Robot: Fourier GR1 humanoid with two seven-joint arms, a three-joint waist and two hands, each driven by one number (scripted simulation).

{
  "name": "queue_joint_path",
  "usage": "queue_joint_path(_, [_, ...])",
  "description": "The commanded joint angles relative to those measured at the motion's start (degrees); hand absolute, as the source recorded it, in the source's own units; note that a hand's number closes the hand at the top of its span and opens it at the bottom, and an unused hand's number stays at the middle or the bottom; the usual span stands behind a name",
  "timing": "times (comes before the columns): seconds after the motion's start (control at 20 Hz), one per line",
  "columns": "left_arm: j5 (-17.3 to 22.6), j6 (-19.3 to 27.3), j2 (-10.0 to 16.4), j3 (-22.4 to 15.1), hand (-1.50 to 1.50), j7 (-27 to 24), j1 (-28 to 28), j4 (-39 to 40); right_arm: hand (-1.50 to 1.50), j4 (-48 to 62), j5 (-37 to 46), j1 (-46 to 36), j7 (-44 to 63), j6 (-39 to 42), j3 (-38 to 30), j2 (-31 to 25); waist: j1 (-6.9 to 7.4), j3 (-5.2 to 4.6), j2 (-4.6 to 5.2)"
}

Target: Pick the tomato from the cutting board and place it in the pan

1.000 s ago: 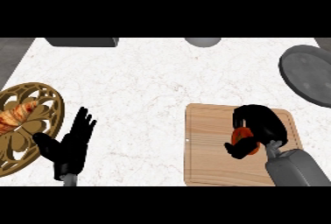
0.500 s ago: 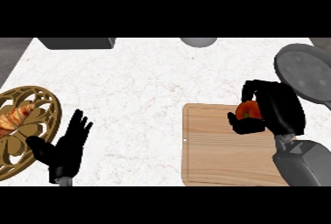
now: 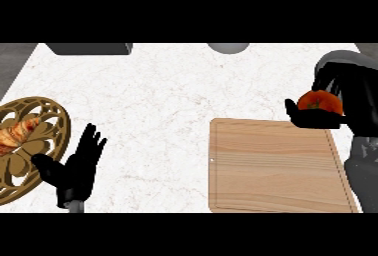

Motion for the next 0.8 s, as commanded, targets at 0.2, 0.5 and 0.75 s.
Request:
queue_joint_path(0.2, [1.02, -2.33, 0.38, 0.48, 0.0, 2.49, 0.87, 0.9, 1.5, 15.38, -8.48, -4.19, -12.22, -5.38, -13.03, -2.71, 0.51, -0.26, 0.51])
queue_joint_path(0.5, [-1.3, -0.51, -2.32, -1.16, 0.0, 1.9, -1.94, 4.4, 1.5, 36.65, -3.08, -11.85, -21.18, -14.81, -15.83, -6.54, 1.44, -0.24, 1.09])
queue_joint_path(0.75, [0.14, -1.81, -0.96, 0.41, 0.0, 3.46, -2.6, 2.6, 1.5, 53.89, -2.56, -17.37, -29.59, -22.16, -20.01, -10.32, 2.68, -0.15, 1.56])
